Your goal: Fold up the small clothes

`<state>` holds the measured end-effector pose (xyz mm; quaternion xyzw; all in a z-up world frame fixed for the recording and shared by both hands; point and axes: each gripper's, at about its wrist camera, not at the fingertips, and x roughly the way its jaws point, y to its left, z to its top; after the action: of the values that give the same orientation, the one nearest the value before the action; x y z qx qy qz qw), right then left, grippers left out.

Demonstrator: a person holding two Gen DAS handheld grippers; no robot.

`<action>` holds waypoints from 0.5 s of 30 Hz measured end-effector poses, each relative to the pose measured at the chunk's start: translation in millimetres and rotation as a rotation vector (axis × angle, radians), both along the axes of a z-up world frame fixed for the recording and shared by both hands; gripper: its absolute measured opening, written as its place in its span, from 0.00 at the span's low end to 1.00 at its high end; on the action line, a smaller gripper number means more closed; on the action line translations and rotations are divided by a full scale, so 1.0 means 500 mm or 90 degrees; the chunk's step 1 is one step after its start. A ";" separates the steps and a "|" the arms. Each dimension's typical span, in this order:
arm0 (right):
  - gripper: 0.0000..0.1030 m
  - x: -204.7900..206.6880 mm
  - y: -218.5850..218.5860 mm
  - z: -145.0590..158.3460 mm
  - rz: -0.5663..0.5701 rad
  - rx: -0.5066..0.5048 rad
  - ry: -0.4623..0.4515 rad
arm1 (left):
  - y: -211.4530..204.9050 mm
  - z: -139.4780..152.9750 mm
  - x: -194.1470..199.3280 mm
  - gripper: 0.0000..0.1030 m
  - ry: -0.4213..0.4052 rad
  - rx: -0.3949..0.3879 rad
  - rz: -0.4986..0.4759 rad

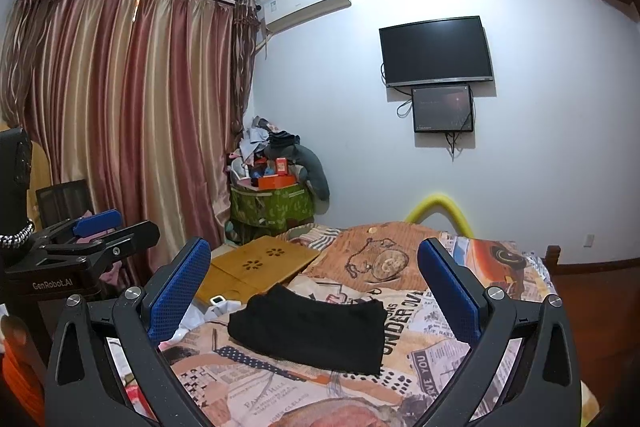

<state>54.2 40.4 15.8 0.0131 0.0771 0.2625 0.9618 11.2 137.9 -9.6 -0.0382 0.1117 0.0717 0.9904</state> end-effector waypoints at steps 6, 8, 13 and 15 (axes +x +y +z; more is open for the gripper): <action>1.00 -0.001 -0.001 -0.001 0.000 -0.001 0.002 | -0.002 0.002 0.001 1.00 0.003 0.000 -0.004; 1.00 0.000 -0.002 -0.001 0.001 -0.001 0.004 | -0.002 0.003 0.001 1.00 0.004 0.000 -0.007; 1.00 0.000 -0.002 0.000 0.001 -0.001 0.005 | 0.001 0.005 0.006 1.00 0.008 -0.006 -0.019; 1.00 0.000 -0.002 -0.001 0.001 -0.002 0.007 | 0.004 0.007 0.007 1.00 0.008 -0.007 -0.021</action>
<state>54.0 39.4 15.2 0.0129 0.0825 0.2630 0.9612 14.5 139.7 -6.2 -0.0412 0.1189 0.0549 0.9905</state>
